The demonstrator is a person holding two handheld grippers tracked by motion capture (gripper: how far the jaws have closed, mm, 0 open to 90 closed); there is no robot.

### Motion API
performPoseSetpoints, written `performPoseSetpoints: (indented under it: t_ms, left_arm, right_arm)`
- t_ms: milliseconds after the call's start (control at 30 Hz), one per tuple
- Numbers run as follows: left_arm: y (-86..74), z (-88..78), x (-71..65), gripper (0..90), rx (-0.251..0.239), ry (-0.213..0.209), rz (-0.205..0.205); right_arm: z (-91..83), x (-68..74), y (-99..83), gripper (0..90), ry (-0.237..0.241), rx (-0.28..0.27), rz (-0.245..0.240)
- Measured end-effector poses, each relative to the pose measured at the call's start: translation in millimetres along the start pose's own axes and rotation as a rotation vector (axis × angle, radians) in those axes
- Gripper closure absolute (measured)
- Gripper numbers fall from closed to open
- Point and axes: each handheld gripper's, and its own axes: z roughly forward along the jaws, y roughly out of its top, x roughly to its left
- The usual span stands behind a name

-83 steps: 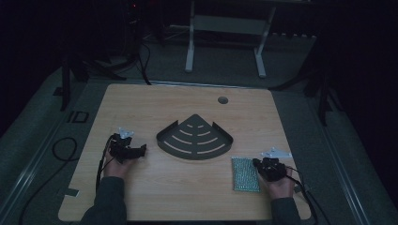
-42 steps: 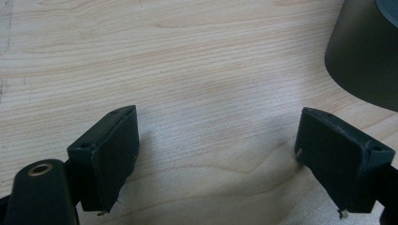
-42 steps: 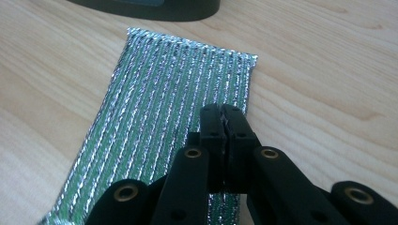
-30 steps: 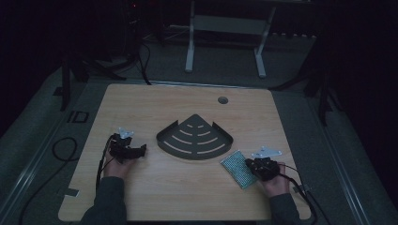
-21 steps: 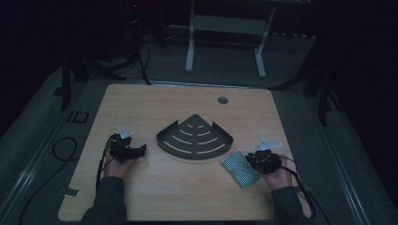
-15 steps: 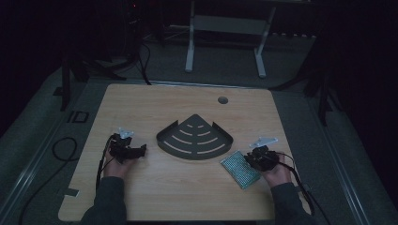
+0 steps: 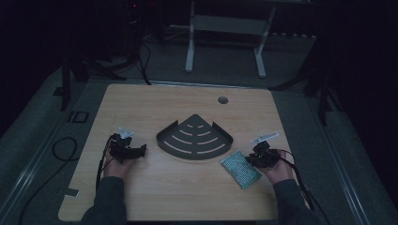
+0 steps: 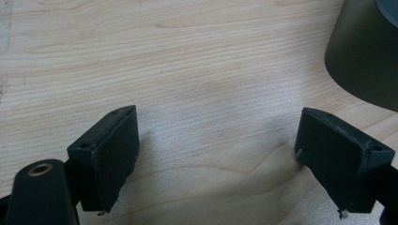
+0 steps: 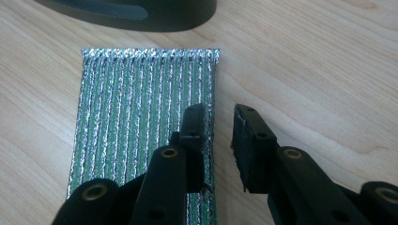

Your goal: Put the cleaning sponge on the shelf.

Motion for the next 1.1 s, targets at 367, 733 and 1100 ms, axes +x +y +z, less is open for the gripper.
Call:
performPoseSetpoints:
  t_ms: [367, 733, 1100]
  left_arm:
    - [0.0, 0.0, 0.0, 14.6, 0.000, 0.000, 0.000]
    - [0.0, 0.0, 0.0, 14.5, 0.000, 0.000, 0.000]
    - [0.0, 0.0, 0.0, 14.5, 0.000, 0.000, 0.000]
  right_arm:
    - [2.1, -3.5, 0.9, 73.2, 0.042, 0.046, 0.009]
    - [8.4, -5.4, 2.3, 72.6, 0.064, 0.074, 0.023]
    - [12.8, -11.6, 4.2, 75.6, 0.114, 0.106, 0.064]
